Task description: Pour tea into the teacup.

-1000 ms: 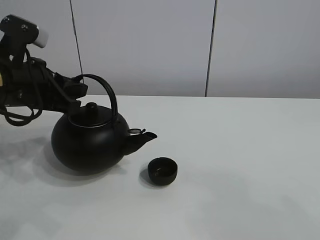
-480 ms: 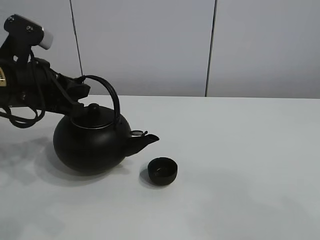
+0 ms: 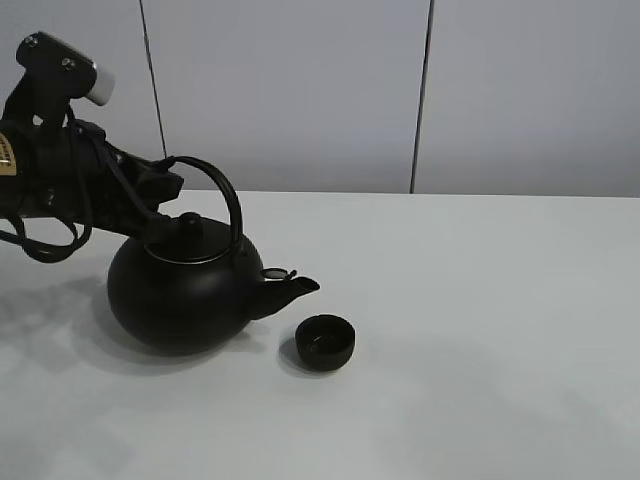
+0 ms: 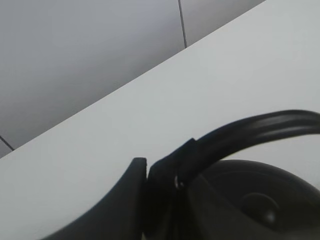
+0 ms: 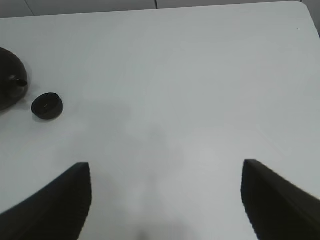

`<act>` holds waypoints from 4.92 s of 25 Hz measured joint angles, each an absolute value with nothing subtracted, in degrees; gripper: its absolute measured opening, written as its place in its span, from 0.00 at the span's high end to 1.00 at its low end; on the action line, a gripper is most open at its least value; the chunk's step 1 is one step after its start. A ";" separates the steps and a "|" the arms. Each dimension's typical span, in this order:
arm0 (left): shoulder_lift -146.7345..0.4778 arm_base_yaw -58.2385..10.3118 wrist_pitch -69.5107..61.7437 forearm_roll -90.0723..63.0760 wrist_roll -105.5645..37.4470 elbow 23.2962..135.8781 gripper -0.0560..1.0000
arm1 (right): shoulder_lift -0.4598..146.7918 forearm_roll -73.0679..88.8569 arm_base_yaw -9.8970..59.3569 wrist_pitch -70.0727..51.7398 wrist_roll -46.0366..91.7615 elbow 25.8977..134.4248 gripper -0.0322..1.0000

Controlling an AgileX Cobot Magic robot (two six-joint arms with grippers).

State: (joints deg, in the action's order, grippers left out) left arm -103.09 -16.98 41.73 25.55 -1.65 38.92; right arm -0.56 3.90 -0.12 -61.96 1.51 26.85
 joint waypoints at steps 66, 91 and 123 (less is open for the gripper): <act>-99.20 -18.62 34.61 26.91 -9.20 40.34 0.83 | -0.56 3.90 -0.12 -61.96 1.51 26.85 0.42; -99.20 -18.62 30.55 26.75 -11.62 41.47 0.84 | -0.56 3.90 -0.12 -61.95 1.51 26.85 0.42; -99.20 -18.62 31.52 26.80 3.27 41.47 0.84 | -0.56 3.90 -0.12 -61.95 1.51 26.85 0.42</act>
State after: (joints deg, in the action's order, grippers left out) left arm -99.20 -18.62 31.52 26.80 3.27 41.47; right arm -0.56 3.90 -0.12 -61.95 1.51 26.85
